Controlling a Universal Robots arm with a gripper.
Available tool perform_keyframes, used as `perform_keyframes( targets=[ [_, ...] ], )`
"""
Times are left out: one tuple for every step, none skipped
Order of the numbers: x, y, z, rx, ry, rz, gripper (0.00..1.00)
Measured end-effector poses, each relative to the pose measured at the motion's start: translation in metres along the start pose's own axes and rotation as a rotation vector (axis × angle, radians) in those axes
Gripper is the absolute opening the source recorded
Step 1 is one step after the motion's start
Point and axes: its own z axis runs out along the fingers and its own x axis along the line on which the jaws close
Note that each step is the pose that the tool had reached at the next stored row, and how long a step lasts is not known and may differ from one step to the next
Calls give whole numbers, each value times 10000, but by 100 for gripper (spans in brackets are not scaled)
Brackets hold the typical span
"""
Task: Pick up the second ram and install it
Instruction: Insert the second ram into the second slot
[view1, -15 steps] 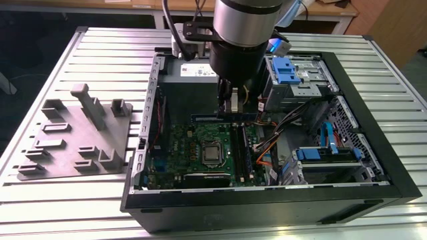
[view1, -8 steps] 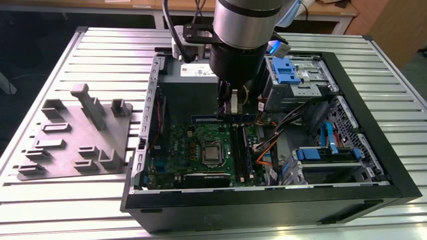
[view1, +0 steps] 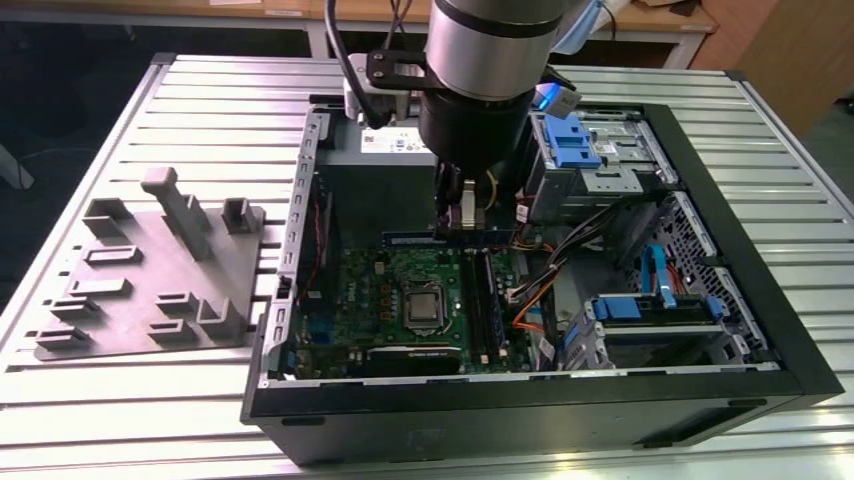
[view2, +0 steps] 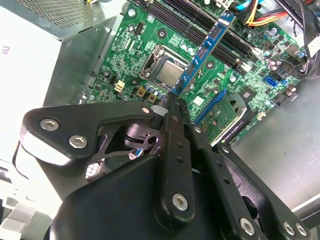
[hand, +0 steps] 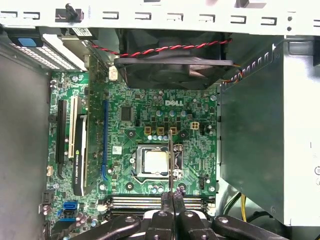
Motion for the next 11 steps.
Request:
perform_keyframes(
  targets=[
    [0,0,0,0,0,0,8],
    [0,0,0,0,0,0,8],
    [0,0,1,0,0,0,8],
    [0,0,1,0,0,0,8],
    [0,0,1,0,0,0,8],
    [0,0,1,0,-1,0,8],
    [0,0,1,0,0,1,8],
    [0,0,1,0,0,0,8],
    [0,0,2,0,0,0,8],
    [0,0,2,0,0,0,8],
    [0,0,2,0,0,14,8]
  ],
)
